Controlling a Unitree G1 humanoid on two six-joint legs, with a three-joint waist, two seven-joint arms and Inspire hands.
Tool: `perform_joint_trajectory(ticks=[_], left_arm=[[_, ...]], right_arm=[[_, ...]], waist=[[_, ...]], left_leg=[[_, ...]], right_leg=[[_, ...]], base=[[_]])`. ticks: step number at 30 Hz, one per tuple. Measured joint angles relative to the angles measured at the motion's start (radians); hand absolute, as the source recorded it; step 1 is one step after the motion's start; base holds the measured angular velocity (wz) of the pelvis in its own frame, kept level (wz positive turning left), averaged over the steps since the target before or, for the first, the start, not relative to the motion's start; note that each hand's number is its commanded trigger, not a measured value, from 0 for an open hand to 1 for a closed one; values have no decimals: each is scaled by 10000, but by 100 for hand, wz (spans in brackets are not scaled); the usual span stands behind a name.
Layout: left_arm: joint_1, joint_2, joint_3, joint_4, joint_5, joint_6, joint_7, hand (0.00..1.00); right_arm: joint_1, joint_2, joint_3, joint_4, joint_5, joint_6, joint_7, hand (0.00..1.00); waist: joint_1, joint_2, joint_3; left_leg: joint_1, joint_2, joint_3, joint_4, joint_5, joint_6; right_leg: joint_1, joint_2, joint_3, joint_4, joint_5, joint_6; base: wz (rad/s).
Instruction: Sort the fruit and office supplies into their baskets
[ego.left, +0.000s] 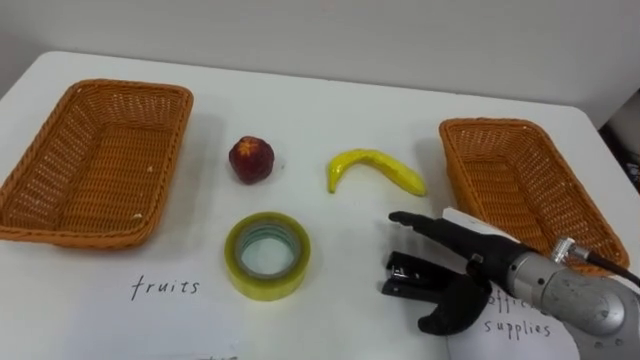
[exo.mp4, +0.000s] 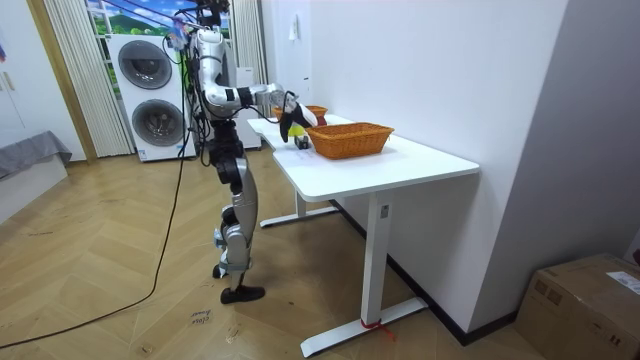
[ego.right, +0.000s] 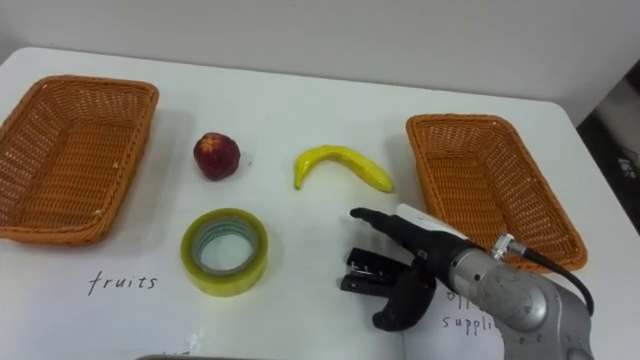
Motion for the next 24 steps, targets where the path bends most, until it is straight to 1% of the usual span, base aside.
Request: perform_joint_trajectory(ticks=[2, 5, 10, 13, 18, 21, 24], left_arm=[[-21, 2, -13, -14, -6, 2, 189, 0], [-80, 5, -13, -11, -6, -13, 210, 0], [-128, 2, -33, -17, -6, -26, 202, 0], [-123, 4, -184, -40, 30, -26, 193, 0], [-45, 8, -216, -398, 7, -26, 168, 0], [-96, 8, -214, -479, 7, -27, 238, 0], [-151, -5, -222, -488, -8, -26, 369, 0]], right_arm=[[-2, 6, 65, 165, -17, -42, -50, 0], [2, 120, 90, 398, -93, -100, -127, 0], [2, 155, 93, 495, -105, -161, -205, 0], [2, 158, 131, 566, -122, -203, -328, 0], [3, 215, 480, 577, -637, -211, -576, 0], [-1, 266, 568, 638, -918, -230, -702, 0], [4, 346, 660, 652, -1048, -133, -888, 0]], waist=[[-35, 1, -1], [-51, 1, -3], [-37, 4, -3], [-23, 4, -3], [-21, 3, -4], [-31, -15, -18], [-37, -65, -56]], left_leg=[[-13, -1, -34, 24, 0, 0], [-50, -11, -75, 37, 1, 2], [-61, -11, -93, 33, 1, 2], [-80, -19, -95, 20, 0, 3], [-75, -23, -82, 34, 0, 3], [-89, -29, -110, 76, 1, 5], [-138, -42, -188, 83, 3, 7]], right_leg=[[9, 0, -26, 3, 0, 0], [4, -1, -91, 4, 0, 0], [14, -3, -117, 14, 0, 0], [4, -9, -98, 2, 0, 0], [1, -12, -12, -9, 0, 0], [5, -21, -80, -2, 0, 1], [2, -21, -149, -16, 0, 1]], base=[[2], [5], [0], [0], [-1], [3], [7]])
